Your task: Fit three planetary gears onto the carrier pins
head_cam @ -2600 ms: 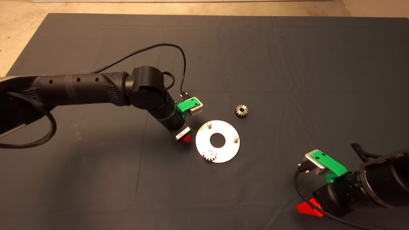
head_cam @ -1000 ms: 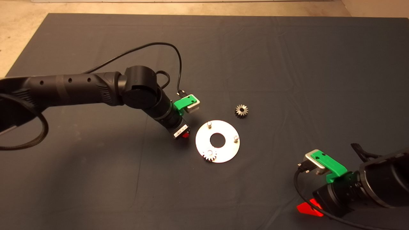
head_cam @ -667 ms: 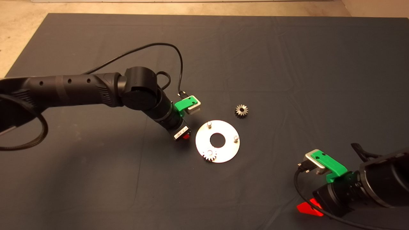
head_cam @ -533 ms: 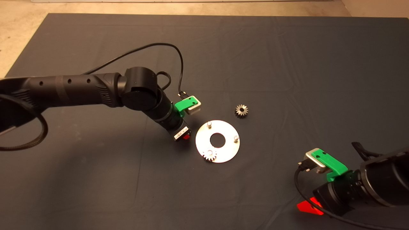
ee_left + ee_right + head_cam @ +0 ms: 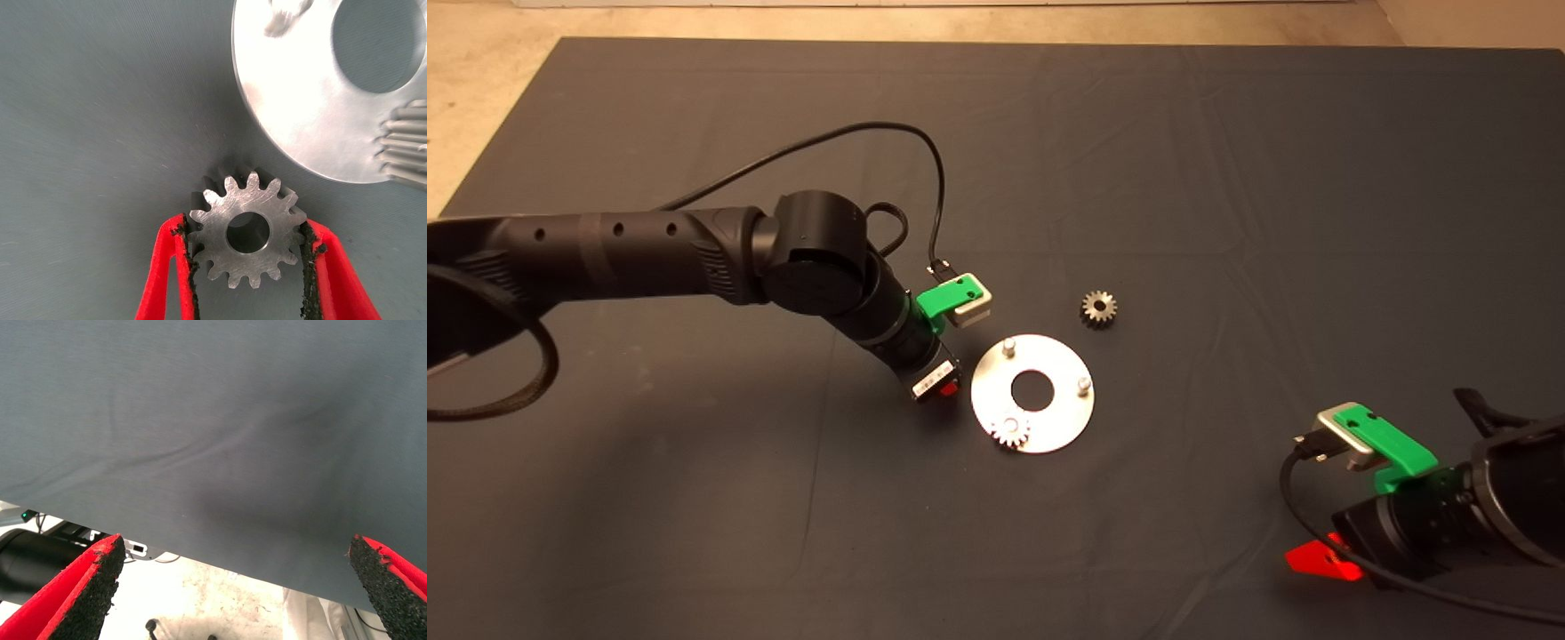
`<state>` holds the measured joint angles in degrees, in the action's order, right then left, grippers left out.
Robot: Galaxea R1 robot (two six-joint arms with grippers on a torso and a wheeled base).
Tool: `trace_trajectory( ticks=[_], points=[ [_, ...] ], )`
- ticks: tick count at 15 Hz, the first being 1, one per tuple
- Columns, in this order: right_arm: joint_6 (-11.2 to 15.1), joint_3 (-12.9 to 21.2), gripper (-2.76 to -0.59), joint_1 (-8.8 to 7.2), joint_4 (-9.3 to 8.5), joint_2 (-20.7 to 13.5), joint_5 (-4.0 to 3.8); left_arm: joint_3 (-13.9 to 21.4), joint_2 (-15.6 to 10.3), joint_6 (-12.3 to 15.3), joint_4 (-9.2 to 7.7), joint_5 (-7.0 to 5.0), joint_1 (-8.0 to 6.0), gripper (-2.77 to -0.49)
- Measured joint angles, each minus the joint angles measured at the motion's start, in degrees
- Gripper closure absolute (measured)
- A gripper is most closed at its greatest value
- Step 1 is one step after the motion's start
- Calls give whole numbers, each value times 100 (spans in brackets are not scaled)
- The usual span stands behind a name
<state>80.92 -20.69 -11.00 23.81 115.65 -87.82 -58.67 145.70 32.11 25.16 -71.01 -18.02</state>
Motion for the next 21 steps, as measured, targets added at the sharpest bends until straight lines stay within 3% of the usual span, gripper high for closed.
trace_trajectory(
  ticks=[4, 6, 8, 14, 18, 21],
  points=[
    [-52, 0, -250, -49, -7, -197, -10, 66, 93, 9, 6, 6, -450, -59],
    [-57, 0, -250, -71, -11, -221, 4, 66, 228, 13, 11, -82, -633, -59],
    [-60, 0, -250, -107, -20, -251, -2, 68, 411, 11, 0, -261, -627, -59],
    [-215, -1, -250, -306, -88, -355, 1, 66, 921, 27, -11, -346, -611, -57],
    [-463, -1, -250, -703, -486, -510, -7, 66, 951, 110, -11, -333, -612, -57],
    [-513, -1, -250, -901, -712, -523, 0, 62, 920, 151, -11, -340, -611, -57]
  ],
)
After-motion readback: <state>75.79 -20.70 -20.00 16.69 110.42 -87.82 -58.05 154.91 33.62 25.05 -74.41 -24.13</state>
